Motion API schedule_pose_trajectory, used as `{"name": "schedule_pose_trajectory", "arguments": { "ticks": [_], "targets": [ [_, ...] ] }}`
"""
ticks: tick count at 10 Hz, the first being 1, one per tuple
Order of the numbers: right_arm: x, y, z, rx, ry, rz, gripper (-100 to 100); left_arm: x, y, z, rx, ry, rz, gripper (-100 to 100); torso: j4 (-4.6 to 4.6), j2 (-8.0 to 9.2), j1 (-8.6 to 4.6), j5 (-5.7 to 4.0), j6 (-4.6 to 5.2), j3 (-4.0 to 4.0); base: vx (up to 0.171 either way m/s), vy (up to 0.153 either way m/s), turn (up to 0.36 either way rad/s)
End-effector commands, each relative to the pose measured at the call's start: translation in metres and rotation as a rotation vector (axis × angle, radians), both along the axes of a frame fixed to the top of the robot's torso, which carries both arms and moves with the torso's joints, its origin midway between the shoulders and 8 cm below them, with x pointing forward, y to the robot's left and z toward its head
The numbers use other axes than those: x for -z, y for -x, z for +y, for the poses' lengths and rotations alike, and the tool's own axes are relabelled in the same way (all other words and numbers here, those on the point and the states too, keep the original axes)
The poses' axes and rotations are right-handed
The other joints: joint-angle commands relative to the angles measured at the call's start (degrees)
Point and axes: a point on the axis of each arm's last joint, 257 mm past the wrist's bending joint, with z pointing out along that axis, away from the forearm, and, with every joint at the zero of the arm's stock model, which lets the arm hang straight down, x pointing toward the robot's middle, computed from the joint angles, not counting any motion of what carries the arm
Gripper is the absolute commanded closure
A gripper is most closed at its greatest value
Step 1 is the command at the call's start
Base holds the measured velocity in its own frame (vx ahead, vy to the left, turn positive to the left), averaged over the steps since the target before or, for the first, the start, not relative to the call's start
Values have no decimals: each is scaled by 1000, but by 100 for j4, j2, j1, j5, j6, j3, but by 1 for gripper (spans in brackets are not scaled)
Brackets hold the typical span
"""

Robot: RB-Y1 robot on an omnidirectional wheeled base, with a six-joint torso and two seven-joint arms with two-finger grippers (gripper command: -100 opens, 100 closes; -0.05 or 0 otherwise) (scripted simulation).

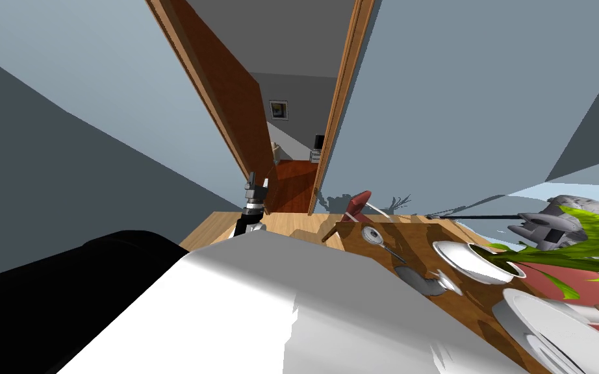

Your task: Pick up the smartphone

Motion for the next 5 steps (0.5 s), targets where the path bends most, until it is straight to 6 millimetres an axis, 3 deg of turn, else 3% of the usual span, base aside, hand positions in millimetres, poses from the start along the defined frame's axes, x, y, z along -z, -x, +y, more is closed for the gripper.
{"name": "schedule_pose_trajectory", "arguments": {
  "ticks": [1, 4, 5],
  "targets": [
    [-10, -8, -8, -8, 2, -3, 100, 0, 0, 0, 0, 0, 0, 0, 0, 0, 0, 0, 0, 0, -1, 22, -118],
    [-15, -12, -12, -15, 2, -3, 100, 0, 0, 0, 0, 0, 0, 0, 1, 6, 18, 6, 4, 3, -13, 28, -43],
    [-15, -13, -12, -16, 2, -3, 0, 0, 0, 0, 0, 0, 0, 0, 1, 4, 11, 3, 5, 2, 0, 0, 0]
  ]
}}
